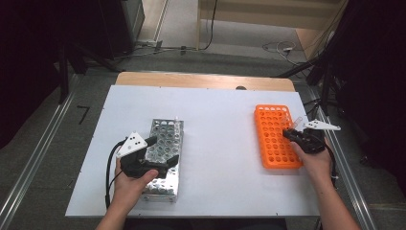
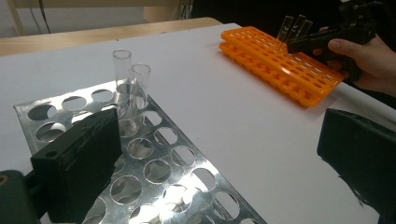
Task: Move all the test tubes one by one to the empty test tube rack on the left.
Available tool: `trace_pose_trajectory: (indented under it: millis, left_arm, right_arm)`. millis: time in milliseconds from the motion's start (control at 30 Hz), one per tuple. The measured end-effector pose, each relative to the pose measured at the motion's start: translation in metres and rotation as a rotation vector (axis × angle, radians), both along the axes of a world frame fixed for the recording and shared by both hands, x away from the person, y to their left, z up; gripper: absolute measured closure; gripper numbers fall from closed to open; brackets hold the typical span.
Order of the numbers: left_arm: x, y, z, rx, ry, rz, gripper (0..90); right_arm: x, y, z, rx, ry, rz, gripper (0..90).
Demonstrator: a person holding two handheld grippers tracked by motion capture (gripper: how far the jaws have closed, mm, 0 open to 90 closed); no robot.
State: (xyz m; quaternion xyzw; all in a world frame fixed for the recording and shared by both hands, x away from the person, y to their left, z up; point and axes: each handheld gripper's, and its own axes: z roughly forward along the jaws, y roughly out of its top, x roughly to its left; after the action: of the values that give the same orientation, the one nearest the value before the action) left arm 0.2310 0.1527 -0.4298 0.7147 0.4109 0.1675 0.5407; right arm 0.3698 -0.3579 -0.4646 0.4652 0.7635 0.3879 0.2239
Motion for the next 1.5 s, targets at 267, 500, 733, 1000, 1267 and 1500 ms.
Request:
trace_pose_trajectory:
  millis: [267,500,733,1000,1267,1500]
  left_arm:
    - [0.000,0.002,0.000,-0.003,0.001,0.003,0.0]
    - [0.000,0.002,0.000,0.000,-0.002,0.006,0.0]
    - [-0.001,0.001,0.002,-0.003,-0.006,0.003,0.5]
    - [-0.001,-0.002,0.003,0.011,-0.008,-0.006,0.5]
    - [-0.004,-0.006,0.007,0.014,-0.017,-0.018,0.8]
    - [-0.007,-0.011,0.009,0.021,-0.023,-0.037,0.8]
  right_arm:
    - [0.001,-0.001,0.000,0.003,-0.007,0.007,74.0]
    - [-0.004,-0.001,0.008,0.011,-0.043,-0.004,74.0]
    - [-0.014,-0.003,0.026,0.050,-0.083,-0.015,74.0]
    - [-0.033,0.005,0.042,0.073,-0.098,0.028,73.9]
    - [-0.057,0.027,0.048,0.094,-0.092,0.109,73.8]
    - [-0.074,0.045,0.044,0.111,-0.085,0.183,73.6]
